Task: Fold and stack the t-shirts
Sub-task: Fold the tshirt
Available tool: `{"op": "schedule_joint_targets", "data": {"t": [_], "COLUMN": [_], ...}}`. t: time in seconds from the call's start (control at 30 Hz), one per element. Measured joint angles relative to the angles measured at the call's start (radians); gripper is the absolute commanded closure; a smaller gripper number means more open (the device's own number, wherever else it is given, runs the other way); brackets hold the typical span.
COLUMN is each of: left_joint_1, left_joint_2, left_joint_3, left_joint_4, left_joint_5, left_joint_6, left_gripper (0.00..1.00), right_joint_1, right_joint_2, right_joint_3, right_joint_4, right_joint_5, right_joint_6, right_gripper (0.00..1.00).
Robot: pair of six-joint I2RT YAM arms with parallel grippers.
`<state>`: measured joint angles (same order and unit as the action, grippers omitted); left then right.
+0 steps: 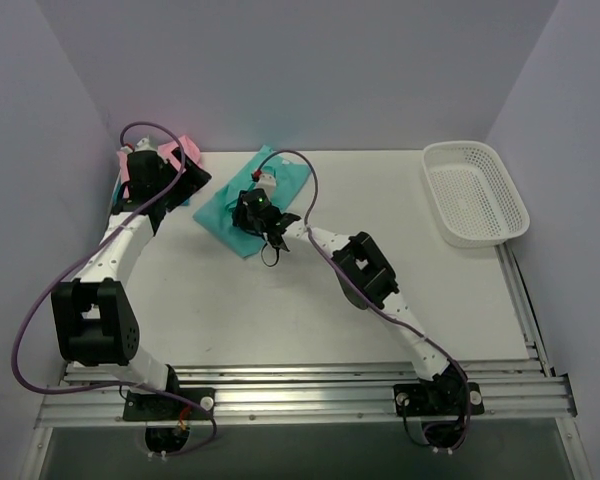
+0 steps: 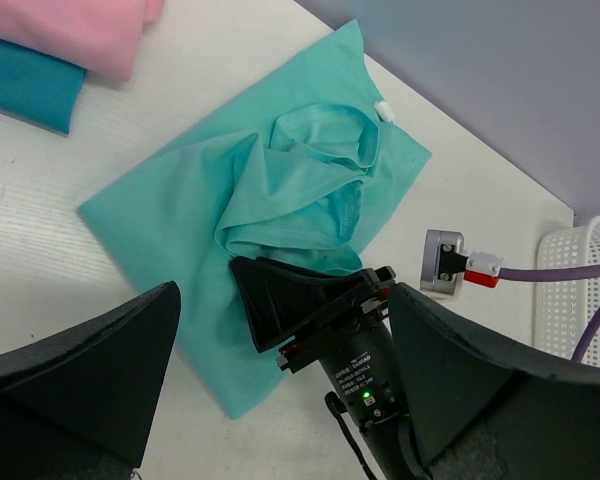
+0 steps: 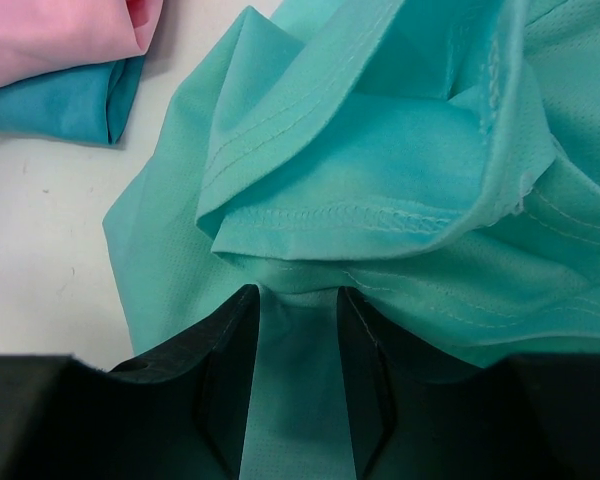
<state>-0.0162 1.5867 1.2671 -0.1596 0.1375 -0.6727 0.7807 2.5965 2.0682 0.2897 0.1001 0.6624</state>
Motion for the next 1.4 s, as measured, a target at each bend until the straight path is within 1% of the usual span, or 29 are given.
{"op": "schedule_joint_targets", "data": {"t": [0.4, 0.73, 0.97, 1.07, 1.2, 1.3, 1.4], "left_joint_1": [0.000, 0.000, 0.000, 0.000, 0.000, 0.000, 0.000], "left_joint_2": [0.000, 0.000, 0.000, 0.000, 0.000, 0.000, 0.000], "left_joint_3": [0.000, -0.002, -0.013, -0.014, -0.014, -0.014, -0.014], "left_joint_4": [0.007, 0.007, 0.008, 0.007, 0.008, 0.009, 0.009], "left_joint_5": [0.000, 0.000, 0.000, 0.000, -0.001, -0.003, -0.005], "left_joint_6": [0.000, 0.000, 0.000, 0.000, 0.000, 0.000, 0.000], "left_gripper": [0.06, 0.06, 0.06, 0.06, 0.06, 0.06, 0.06], "right_joint_1": [0.060, 0.061, 0.010, -0.024, -0.072, -0.105, -0.135], "right_joint_2": [-0.026, -0.027, 0.006, 0.041, 0.114, 0.146, 0.151], "right_joint_3": [-0.034, -0.034, 0.030, 0.082, 0.192, 0.241, 0.250], "right_joint_4": [0.000, -0.005, -0.012, -0.011, -0.010, -0.005, 0.014], "right_joint_5": [0.002, 0.009, 0.026, 0.037, 0.051, 0.067, 0.095], "right_joint_6": [0.015, 0.015, 0.007, -0.010, -0.035, -0.052, -0.073], "right_gripper": [0.65, 0.65, 0.64, 0.62, 0.60, 0.57, 0.52]}}
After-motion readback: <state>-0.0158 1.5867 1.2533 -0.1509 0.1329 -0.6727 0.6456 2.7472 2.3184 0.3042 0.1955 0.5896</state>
